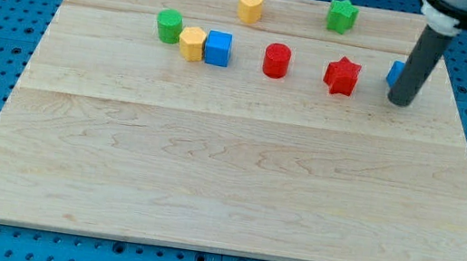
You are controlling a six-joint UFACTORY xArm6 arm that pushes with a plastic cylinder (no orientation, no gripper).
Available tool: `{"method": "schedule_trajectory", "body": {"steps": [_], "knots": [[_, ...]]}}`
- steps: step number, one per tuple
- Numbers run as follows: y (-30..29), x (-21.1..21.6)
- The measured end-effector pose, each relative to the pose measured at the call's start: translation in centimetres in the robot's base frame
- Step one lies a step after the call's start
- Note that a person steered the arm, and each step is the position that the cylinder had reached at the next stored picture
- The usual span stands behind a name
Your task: Slightly move the green circle towards up
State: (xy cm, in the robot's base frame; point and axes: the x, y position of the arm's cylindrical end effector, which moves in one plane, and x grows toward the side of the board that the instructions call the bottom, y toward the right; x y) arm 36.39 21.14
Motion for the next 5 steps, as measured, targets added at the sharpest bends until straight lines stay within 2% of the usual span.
{"method": "schedule_trajectory", "body": {"steps": [1, 2, 3, 4, 5], "knots": [[-0.5, -2.4], [-0.1, 0.7], [-1.8, 6.4], [-6.6, 4.4], [-6.9, 1.4]]}}
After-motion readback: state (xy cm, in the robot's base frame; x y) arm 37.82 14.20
